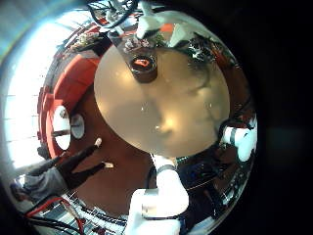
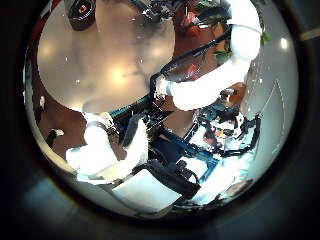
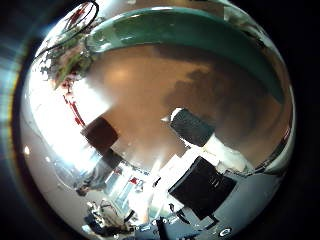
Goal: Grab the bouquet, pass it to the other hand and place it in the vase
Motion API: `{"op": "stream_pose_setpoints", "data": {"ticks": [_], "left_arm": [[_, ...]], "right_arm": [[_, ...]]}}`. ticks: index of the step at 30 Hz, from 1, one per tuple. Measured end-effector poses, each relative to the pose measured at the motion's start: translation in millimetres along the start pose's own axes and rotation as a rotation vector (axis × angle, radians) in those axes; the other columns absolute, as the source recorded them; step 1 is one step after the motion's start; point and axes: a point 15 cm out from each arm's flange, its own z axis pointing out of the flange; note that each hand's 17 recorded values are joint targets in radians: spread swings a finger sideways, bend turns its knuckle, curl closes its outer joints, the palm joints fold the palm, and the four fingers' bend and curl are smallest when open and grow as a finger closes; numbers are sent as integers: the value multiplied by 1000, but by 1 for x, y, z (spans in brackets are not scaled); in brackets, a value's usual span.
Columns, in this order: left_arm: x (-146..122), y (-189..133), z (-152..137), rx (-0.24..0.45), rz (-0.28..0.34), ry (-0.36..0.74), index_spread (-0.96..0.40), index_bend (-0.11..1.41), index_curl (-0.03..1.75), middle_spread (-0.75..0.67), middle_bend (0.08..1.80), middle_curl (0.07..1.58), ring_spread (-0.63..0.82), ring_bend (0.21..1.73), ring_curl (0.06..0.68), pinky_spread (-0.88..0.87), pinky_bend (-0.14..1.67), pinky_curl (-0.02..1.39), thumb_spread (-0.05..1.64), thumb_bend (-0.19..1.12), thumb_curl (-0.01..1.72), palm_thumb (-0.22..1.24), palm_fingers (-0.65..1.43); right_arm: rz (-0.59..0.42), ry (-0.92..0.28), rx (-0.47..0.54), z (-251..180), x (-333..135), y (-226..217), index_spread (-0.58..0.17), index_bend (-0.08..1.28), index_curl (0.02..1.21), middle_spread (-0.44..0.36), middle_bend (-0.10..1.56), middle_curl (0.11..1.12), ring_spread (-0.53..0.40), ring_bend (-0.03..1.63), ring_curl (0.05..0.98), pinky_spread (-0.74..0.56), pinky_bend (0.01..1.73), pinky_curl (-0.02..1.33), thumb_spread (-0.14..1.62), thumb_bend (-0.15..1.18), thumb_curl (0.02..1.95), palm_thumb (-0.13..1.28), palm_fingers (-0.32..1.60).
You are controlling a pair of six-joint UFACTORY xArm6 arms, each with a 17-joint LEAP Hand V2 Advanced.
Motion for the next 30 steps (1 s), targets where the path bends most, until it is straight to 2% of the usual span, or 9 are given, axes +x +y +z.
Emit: {"op": "stream_pose_setpoints", "data": {"ticks": [5,6,7,8,10,12,14,21,30], "left_arm": [[0,-1,-1,2,-1,-1,165,178,350,474,187,300,630,443,209,574,197,307,1058,-25,348,394,79],[-1,0,-2,4,0,-2,165,178,350,474,187,300,630,443,209,574,197,307,1058,-25,348,394,79],[-1,0,-1,3,-2,-1,165,178,350,474,187,300,630,443,209,574,197,307,1058,-25,348,394,79],[-2,0,-1,2,-3,-1,165,178,350,474,187,300,630,443,209,574,197,307,1058,-25,348,394,79],[-1,-1,0,-1,-3,-1,165,178,350,474,187,300,630,443,209,574,197,307,1058,-25,348,394,79],[-2,-1,-1,1,-4,-1,165,178,350,474,187,300,630,443,209,574,197,307,1058,-25,348,394,79],[-2,-1,-1,1,-1,-1,165,178,350,474,187,300,630,443,209,574,197,307,1058,-25,348,394,79],[-2,-2,-4,8,3,-3,165,178,350,474,187,300,630,444,208,574,197,307,1058,-25,348,394,80],[-4,-7,-6,19,4,-1,165,179,351,474,188,300,630,445,209,574,196,307,1058,-25,348,394,78]], "right_arm": [[2,17,-11,7,-2,-2,-200,177,339,-79,646,550,-193,1082,429,-196,848,210,1090,-6,428,615,656],[0,19,-9,6,-3,-1,-217,181,343,-95,667,561,-207,1105,438,-233,884,221,1086,-4,431,629,739],[-2,24,-7,6,-4,-1,-270,208,354,-130,697,579,-230,1142,444,-344,978,242,1072,-4,443,668,943],[-3,31,-5,6,-3,-1,-283,202,352,-140,707,584,-233,1139,442,-362,983,242,1067,-2,446,682,961],[-5,56,0,6,-3,-1,-342,362,424,-171,760,620,-242,1132,458,-409,1010,272,1049,4,463,744,1168],[2,90,9,5,1,-2,-381,503,504,-195,818,663,-245,1164,491,-406,1082,320,1031,6,476,799,1242],[6,117,18,4,5,-2,-409,662,601,-217,931,729,-247,1217,528,-362,1227,385,1000,19,500,884,1256],[4,104,139,-46,11,13,-395,995,819,-222,1180,863,-251,1339,625,-265,1415,509,964,63,583,1078,1143],[-17,37,354,-140,38,59,-340,1107,939,-186,1308,904,-237,1411,705,-189,1465,606,959,80,692,1166,1078]]}}
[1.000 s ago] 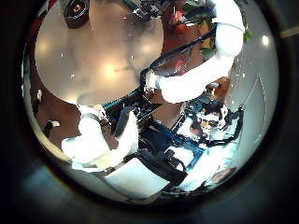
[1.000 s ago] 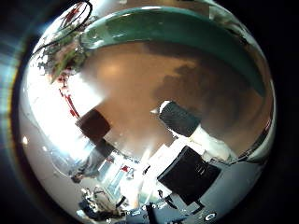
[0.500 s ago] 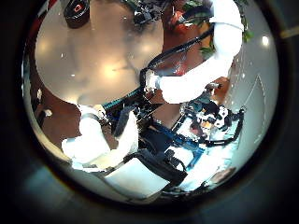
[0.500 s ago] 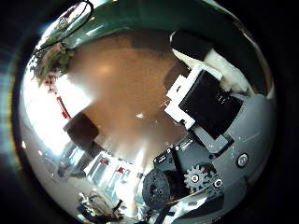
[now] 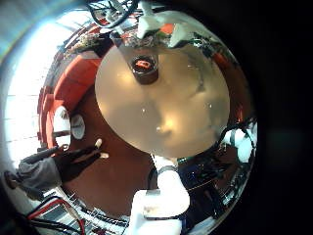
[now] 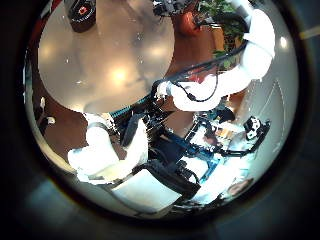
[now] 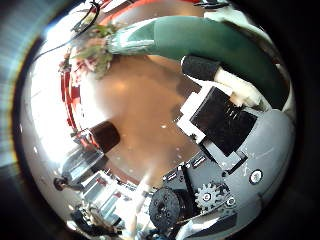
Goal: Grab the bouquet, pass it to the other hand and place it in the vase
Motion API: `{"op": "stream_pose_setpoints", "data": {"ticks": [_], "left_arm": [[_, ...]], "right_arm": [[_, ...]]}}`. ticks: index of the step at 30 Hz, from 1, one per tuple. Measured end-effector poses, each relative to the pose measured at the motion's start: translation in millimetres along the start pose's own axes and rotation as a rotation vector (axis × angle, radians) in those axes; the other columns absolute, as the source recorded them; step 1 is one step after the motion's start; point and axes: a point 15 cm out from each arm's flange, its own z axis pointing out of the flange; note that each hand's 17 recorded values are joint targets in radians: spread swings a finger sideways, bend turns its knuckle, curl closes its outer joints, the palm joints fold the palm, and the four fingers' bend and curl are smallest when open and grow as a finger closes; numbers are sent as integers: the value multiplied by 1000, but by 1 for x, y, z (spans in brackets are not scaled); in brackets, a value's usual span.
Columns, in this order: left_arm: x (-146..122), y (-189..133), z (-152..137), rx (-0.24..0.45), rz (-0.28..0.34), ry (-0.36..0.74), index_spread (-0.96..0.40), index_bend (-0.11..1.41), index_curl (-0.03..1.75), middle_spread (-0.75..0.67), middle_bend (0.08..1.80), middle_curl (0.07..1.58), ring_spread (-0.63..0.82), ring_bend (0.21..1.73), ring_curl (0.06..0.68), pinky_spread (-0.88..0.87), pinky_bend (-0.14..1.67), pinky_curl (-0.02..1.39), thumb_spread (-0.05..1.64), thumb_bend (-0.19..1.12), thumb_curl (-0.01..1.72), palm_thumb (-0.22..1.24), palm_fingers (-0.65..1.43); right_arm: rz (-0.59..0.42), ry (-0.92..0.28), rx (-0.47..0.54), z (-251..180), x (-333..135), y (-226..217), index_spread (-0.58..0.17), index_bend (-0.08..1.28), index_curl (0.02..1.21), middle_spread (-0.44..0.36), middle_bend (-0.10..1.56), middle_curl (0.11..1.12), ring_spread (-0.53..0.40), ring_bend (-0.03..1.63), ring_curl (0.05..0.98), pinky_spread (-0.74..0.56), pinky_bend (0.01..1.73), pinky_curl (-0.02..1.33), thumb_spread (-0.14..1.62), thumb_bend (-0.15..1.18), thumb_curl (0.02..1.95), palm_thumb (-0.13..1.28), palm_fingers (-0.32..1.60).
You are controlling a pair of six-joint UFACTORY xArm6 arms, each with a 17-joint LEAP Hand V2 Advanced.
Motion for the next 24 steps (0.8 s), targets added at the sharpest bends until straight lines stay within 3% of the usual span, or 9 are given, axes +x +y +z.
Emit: {"op": "stream_pose_setpoints", "data": {"ticks": [5,10,16,24], "left_arm": [[1,0,1,1,-4,6,159,179,352,473,189,301,629,444,209,578,196,306,1058,-25,348,394,85],[-4,-5,-3,18,-16,11,157,183,354,470,186,300,632,448,210,579,195,305,1058,-25,348,394,96],[12,-13,-9,36,-3,69,152,183,358,463,187,302,626,448,209,571,193,303,1058,-25,348,394,112],[14,-15,-13,49,-3,72,146,185,364,459,188,304,622,445,207,562,192,299,1067,-24,350,399,117]], "right_arm": [[-48,-73,102,-58,9,27,-323,1116,962,-172,1333,899,-230,1421,725,-172,1455,639,948,78,734,1183,1079],[-61,-262,131,-91,13,49,-305,1118,981,-157,1358,887,-223,1428,741,-161,1428,680,934,70,790,1195,1082],[-63,-487,193,-131,41,71,-292,1111,992,-147,1371,872,-215,1431,751,-155,1401,721,924,56,848,1188,1089],[-55,-541,161,-116,56,70,-282,1112,1007,-140,1380,856,-212,1432,761,-154,1365,776,924,41,930,1174,1091]]}}
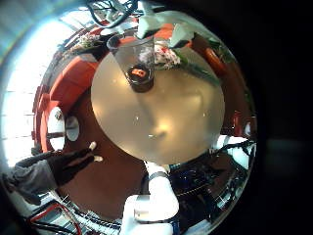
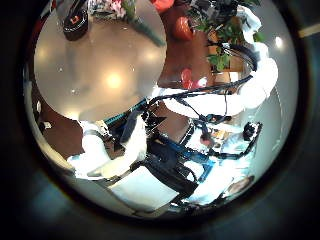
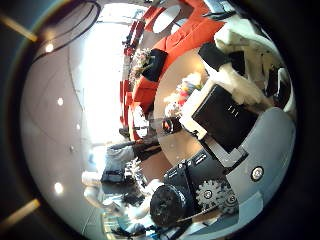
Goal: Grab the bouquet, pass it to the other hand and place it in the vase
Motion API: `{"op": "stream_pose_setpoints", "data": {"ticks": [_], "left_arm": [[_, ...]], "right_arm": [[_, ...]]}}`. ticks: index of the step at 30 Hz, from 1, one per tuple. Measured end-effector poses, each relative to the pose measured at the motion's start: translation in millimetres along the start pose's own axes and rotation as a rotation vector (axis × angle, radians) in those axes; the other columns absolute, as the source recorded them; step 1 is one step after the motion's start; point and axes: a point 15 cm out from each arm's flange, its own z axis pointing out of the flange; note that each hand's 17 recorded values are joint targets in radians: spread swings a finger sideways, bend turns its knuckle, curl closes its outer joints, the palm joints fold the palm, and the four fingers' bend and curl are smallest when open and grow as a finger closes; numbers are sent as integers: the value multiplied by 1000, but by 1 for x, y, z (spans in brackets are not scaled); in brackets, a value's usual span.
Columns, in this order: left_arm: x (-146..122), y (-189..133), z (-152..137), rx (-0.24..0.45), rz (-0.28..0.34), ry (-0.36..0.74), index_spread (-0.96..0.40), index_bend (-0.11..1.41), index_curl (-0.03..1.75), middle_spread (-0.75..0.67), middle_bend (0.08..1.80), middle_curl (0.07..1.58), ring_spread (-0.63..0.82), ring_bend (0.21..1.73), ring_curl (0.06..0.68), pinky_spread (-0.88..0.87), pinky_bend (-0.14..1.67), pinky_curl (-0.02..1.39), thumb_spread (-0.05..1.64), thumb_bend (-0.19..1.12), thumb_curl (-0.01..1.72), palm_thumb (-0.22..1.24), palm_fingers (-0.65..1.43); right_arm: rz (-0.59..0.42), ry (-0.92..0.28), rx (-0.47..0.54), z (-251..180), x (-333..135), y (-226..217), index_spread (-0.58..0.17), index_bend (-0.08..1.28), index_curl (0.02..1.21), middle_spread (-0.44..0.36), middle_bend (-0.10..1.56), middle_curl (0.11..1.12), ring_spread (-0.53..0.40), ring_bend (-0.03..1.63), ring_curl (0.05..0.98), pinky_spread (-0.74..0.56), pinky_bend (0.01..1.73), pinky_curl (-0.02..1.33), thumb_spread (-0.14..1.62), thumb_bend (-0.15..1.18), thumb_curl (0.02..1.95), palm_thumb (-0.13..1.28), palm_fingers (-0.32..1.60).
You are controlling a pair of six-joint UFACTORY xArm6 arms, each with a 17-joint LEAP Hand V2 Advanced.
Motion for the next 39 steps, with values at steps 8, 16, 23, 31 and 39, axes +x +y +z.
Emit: {"op": "stream_pose_setpoints", "data": {"ticks": [8,16,23,31,39], "left_arm": [[4,5,4,-5,3,2,144,183,364,458,186,304,625,446,206,559,193,300,1069,-24,351,399,119],[4,4,6,-13,7,-1,144,185,366,453,186,304,624,448,205,559,193,300,1072,-24,351,400,120],[3,2,9,-16,16,2,144,184,368,451,186,304,627,448,204,559,193,299,1072,-24,351,401,120],[2,0,8,-16,25,0,145,185,370,447,186,304,629,448,203,558,193,299,1072,-24,351,400,120],[1,-1,9,-20,31,0,145,184,372,445,186,303,629,449,202,558,193,299,1072,-24,351,400,120]], "right_arm": [[52,22,-136,50,39,14,-298,971,982,-146,1281,813,-215,1377,733,-225,1299,771,992,-53,834,917,953],[84,178,-307,105,86,63,-337,460,822,-151,987,707,-222,1303,639,-398,1208,667,1050,-36,679,756,420],[74,267,-306,156,110,78,-314,301,721,-130,845,662,-211,1247,590,-406,1129,607,1060,-31,592,700,316],[58,324,-279,189,117,73,-261,344,682,-73,728,615,-144,1060,525,-207,912,521,1039,-30,535,685,76],[47,385,-240,197,121,64,-223,371,608,-27,615,542,-37,817,427,58,692,407,1032,-25,504,687,24]]}}
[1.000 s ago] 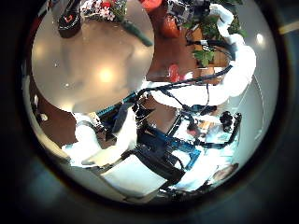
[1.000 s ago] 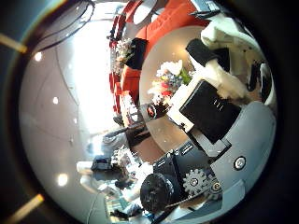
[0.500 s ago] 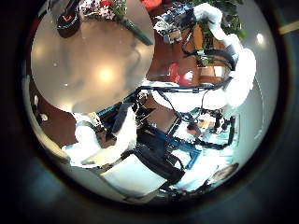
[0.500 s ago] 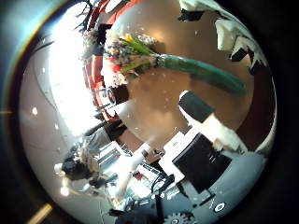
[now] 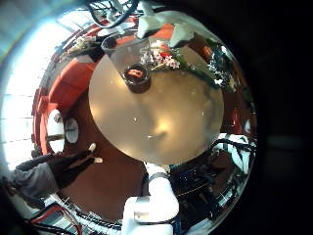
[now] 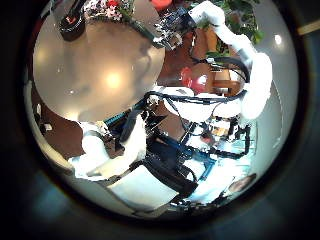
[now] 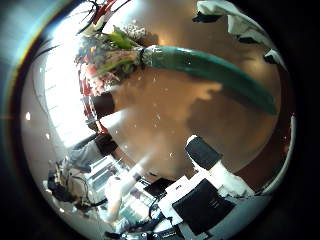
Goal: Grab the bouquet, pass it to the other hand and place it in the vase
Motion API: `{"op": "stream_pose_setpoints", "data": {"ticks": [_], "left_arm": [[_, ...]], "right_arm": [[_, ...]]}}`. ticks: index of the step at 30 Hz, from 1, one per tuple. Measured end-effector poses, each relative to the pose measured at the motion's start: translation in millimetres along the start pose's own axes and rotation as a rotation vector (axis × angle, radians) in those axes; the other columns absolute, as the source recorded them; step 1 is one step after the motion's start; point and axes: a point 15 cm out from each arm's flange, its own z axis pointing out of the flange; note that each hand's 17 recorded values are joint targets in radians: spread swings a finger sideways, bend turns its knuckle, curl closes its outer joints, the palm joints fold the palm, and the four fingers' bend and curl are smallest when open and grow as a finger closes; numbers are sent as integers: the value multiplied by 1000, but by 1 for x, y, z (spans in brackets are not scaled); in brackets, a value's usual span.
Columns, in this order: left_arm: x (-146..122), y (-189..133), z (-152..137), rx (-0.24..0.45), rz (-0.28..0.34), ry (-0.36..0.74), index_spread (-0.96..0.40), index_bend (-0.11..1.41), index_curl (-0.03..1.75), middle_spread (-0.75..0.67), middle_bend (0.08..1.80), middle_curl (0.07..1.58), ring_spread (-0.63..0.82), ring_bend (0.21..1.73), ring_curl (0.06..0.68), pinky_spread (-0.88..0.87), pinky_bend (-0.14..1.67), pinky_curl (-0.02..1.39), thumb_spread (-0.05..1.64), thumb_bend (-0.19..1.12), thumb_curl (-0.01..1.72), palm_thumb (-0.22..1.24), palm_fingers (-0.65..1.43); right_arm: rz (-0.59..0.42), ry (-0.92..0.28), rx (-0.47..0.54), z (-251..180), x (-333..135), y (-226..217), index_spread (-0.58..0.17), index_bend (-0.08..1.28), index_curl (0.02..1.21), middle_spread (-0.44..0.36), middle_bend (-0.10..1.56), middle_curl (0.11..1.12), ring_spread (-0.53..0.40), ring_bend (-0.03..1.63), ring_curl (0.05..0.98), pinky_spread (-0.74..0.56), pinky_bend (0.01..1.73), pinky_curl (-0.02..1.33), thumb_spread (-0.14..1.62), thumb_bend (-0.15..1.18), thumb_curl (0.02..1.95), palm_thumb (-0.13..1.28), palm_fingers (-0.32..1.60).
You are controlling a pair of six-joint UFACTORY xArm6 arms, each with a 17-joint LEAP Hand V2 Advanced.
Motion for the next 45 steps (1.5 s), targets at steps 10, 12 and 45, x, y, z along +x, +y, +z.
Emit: {"op": "stream_pose_setpoints", "data": {"ticks": [10,12,45], "left_arm": [[-1,-3,1,-1,-6,1,145,185,374,449,187,304,624,446,201,559,192,296,1072,-24,350,401,119],[-1,-3,1,-2,-6,1,145,185,374,450,187,304,623,446,201,559,192,296,1072,-24,350,401,119],[-3,-3,5,-12,-11,-1,145,184,374,458,186,304,621,446,201,559,193,292,1070,-24,351,399,119]], "right_arm": [[49,65,-8,23,14,-10,-196,304,538,13,524,482,0,750,381,194,587,334,1033,-24,483,698,160],[50,70,-27,30,16,-11,-194,287,527,13,515,476,-6,749,378,190,569,324,1033,-24,479,698,195],[28,111,-96,67,-8,-22,-333,220,520,-121,579,524,-206,918,415,-126,583,225,999,-17,485,794,761]]}}
